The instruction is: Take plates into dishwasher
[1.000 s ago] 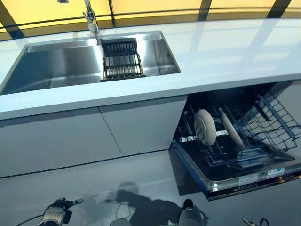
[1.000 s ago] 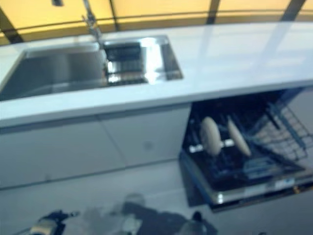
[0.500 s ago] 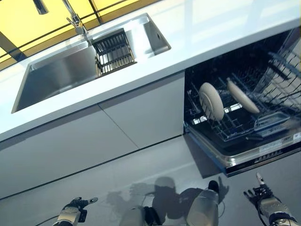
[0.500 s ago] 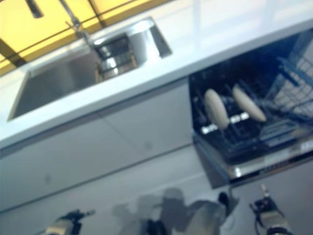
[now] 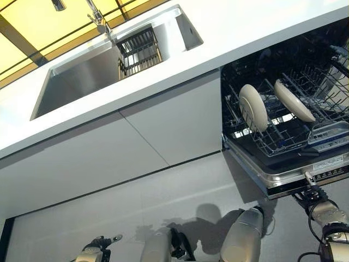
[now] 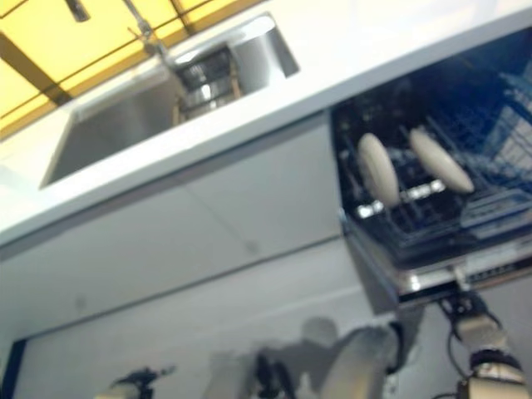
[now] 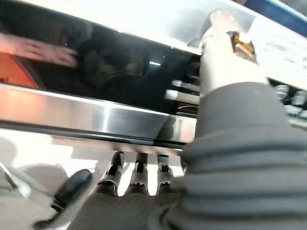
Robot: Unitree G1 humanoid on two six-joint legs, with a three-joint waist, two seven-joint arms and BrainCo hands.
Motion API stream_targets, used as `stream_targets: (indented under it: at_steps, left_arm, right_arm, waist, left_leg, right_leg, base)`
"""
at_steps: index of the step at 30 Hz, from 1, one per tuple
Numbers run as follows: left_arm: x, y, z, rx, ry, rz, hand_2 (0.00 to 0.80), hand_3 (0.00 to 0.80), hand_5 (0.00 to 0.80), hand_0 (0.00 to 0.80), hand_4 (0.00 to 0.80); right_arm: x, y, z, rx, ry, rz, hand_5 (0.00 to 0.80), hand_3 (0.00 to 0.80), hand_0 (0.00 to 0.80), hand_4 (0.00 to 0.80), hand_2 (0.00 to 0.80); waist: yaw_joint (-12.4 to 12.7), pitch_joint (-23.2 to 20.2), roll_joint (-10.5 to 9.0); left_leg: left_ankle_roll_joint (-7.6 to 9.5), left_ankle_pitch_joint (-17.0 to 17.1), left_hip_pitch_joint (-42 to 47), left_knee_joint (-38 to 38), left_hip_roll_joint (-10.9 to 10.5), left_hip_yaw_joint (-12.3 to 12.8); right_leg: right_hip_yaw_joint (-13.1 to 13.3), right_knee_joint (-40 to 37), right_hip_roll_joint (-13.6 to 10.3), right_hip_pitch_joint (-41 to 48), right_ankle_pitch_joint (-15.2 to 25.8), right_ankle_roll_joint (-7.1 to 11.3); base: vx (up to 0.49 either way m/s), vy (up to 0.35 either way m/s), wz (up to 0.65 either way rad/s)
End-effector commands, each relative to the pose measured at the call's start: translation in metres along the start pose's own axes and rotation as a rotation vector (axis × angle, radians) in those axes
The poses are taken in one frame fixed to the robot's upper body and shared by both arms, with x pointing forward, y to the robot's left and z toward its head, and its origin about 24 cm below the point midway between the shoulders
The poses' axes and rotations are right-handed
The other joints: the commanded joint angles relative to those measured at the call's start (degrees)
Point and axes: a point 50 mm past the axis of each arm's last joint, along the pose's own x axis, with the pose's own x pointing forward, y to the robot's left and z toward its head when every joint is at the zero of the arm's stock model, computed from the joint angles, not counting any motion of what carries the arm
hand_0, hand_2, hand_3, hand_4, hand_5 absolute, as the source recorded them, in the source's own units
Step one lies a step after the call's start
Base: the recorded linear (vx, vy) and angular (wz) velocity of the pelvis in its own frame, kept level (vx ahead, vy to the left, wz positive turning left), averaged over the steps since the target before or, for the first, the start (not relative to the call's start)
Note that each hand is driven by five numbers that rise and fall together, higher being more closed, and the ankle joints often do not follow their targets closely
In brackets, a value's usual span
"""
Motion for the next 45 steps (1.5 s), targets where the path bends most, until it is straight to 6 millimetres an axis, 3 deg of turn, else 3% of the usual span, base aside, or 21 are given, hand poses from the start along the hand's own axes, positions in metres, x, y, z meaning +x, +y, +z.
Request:
stream_targets:
  at_steps: [1,4,10,21,27,30,34,36,38,42,45]
  left_arm:
    - [0.000,0.028,0.018,0.012,-0.041,0.071,0.000,0.000,0.000,0.000,0.000]
    - [0.000,0.034,0.015,0.024,-0.030,0.079,0.000,0.000,0.000,0.000,0.000]
    - [-0.001,0.045,0.001,0.056,-0.004,0.115,0.000,0.000,0.000,0.000,0.000]
    - [-0.001,0.048,0.000,0.134,0.002,0.129,0.000,0.000,0.000,0.000,0.000]
    - [-0.002,0.060,-0.008,0.144,0.030,0.152,0.000,0.000,0.000,0.000,0.000]
    - [-0.002,0.063,-0.014,0.143,0.041,0.156,0.000,0.000,0.000,0.000,0.000]
    - [-0.002,0.063,-0.016,0.135,0.046,0.156,0.000,0.000,0.000,0.000,0.000]
    - [-0.002,0.061,-0.016,0.127,0.040,0.153,0.000,0.000,0.000,0.000,0.000]
    - [-0.001,0.058,-0.013,0.129,0.024,0.146,0.000,0.000,0.000,0.000,0.000]
    - [0.000,0.054,-0.011,0.101,0.010,0.154,0.000,0.000,0.000,0.000,0.000]
    - [0.000,0.053,-0.009,0.094,0.001,0.156,0.000,0.000,0.000,0.000,0.000]
  right_arm:
    - [-0.065,0.188,0.116,0.191,-0.408,0.742,0.000,0.000,0.000,0.000,0.000]
    - [-0.080,0.205,0.127,0.201,-0.446,0.843,0.000,0.000,0.000,0.000,0.000]
    - [-0.100,0.220,0.141,0.298,-0.462,1.016,0.000,0.000,0.000,0.000,0.000]
    - [-0.094,0.219,0.126,0.415,-0.432,1.074,0.000,0.000,0.000,0.000,0.000]
    - [-0.093,0.219,0.124,0.357,-0.429,1.058,0.000,0.000,0.000,0.000,0.000]
    - [-0.082,0.212,0.116,0.142,-0.438,0.931,0.000,0.000,0.000,0.000,0.000]
    - [-0.075,0.206,0.111,0.069,-0.419,0.879,0.000,0.000,0.000,0.000,0.000]
    - [-0.060,0.192,0.099,-0.062,-0.384,0.781,0.000,0.000,0.000,0.000,0.000]
    - [-0.041,0.169,0.076,-0.277,-0.324,0.649,0.000,0.000,0.000,0.000,0.000]
    - [-0.016,0.121,0.045,-0.665,-0.245,0.439,0.000,0.000,0.000,0.000,0.000]
    - [-0.007,0.091,0.019,-1.136,-0.243,0.274,0.000,0.000,0.000,0.000,0.000]
  waist:
    - [5.8,-1.0,-2.03]
    - [6.9,-1.0,-3.22]
    - [8.6,-1.5,-4.85]
    - [10.4,-4.0,-7.46]
    - [10.7,-4.7,-7.75]
    - [10.8,-5.3,-8.06]
    - [10.7,-5.7,-8.41]
    - [10.5,-6.7,-8.88]
    - [10.0,-8.1,-9.75]
    - [9.3,-10.3,-10.89]
    - [8.7,-11.4,-11.70]
  left_leg:
    - [4.88,0.8,0.5,-0.8,-1.6,-1.9]
    - [4.10,2.1,1.2,-2.5,-1.3,-2.7]
    - [2.91,3.7,2.8,-4.3,0.0,-3.9]
    - [1.21,6.9,6.4,-9.3,1.7,-5.0]
    - [0.33,8.5,7.4,-11.5,2.0,-5.2]
    - [-0.16,9.6,8.0,-13.4,2.0,-5.1]
    - [-0.40,10.6,8.8,-15.3,1.9,-4.8]
    - [-0.89,12.6,10.5,-19.8,1.4,-4.4]
    - [-0.68,16.9,11.3,-26.1,0.8,-3.7]
    - [-0.99,20.0,13.0,-33.5,0.0,-3.5]
    - [-0.95,21.7,14.4,-38.3,-0.7,-3.3]
  right_leg:
    - [-3.1,6.1,1.5,6.4,-8.2,-5.92]
    - [-4.6,5.0,1.9,8.2,-8.1,-5.52]
    - [-7.1,3.6,3.0,11.8,-8.7,-5.19]
    - [-9.6,-3.2,5.7,18.8,-7.1,-4.12]
    - [-10.0,-6.4,6.8,20.8,-6.2,-3.60]
    - [-10.0,-9.0,7.5,21.9,-5.5,-3.27]
    - [-9.9,-11.5,8.1,22.8,-4.7,-3.08]
    - [-10.2,-16.3,9.1,24.4,-2.9,-2.64]
    - [-10.7,-23.0,10.6,25.1,0.8,-2.69]
    - [-10.8,-29.9,12.3,26.2,4.0,-1.86]
    - [-10.9,-34.2,13.4,27.0,6.2,-1.24]
  base:
    - [-0.012,-0.122,0.04]
    - [0.014,-0.127,-0.01]
    - [0.064,-0.075,0.16]
    - [0.104,-0.059,0.07]
    - [0.068,-0.016,0.09]
    - [0.041,-0.002,0.17]
    - [0.031,-0.001,0.12]
    - [0.043,0.011,-0.09]
    - [-0.048,0.025,-0.08]
    - [0.005,0.033,-0.03]
    - [0.041,0.027,-0.06]
